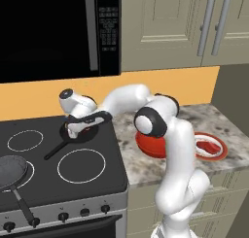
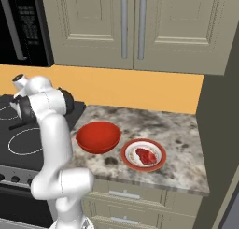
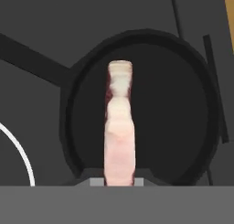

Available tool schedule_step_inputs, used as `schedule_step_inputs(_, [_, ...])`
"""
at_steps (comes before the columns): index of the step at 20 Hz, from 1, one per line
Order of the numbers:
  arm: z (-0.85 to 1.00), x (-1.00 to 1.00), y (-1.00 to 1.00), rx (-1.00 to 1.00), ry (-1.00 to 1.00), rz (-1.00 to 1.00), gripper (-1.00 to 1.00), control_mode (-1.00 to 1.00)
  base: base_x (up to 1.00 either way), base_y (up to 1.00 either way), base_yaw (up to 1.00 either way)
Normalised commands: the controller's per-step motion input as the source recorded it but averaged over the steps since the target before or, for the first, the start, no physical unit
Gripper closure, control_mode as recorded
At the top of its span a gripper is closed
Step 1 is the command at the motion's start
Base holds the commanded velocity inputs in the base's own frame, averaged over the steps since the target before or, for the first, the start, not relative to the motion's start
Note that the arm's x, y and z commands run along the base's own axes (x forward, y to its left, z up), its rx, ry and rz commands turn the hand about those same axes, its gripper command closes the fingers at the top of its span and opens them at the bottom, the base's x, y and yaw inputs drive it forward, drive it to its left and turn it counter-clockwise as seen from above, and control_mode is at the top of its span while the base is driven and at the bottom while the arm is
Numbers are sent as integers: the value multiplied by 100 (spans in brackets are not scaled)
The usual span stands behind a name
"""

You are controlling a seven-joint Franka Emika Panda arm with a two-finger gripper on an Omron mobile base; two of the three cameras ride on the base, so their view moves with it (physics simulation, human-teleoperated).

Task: Place one of the steaks on the plate and the other in the bowl. Then place the bowl in the fridge.

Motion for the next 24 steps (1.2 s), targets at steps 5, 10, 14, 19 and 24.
schedule_step_inputs(5, [57, -100, -55, 1, -12, -4, 100, -100, 0, 0, 0])
schedule_step_inputs(10, [68, -100, -90, 11, -11, -5, 100, -100, 0, 0, 0])
schedule_step_inputs(14, [61, -94, -99, 15, -5, 0, 100, -100, 0, 0, 0])
schedule_step_inputs(19, [58, -94, -100, 16, -6, -4, 100, -100, 0, 0, 0])
schedule_step_inputs(24, [67, -72, -100, 8, -6, -10, 100, -100, 0, 0, 0])
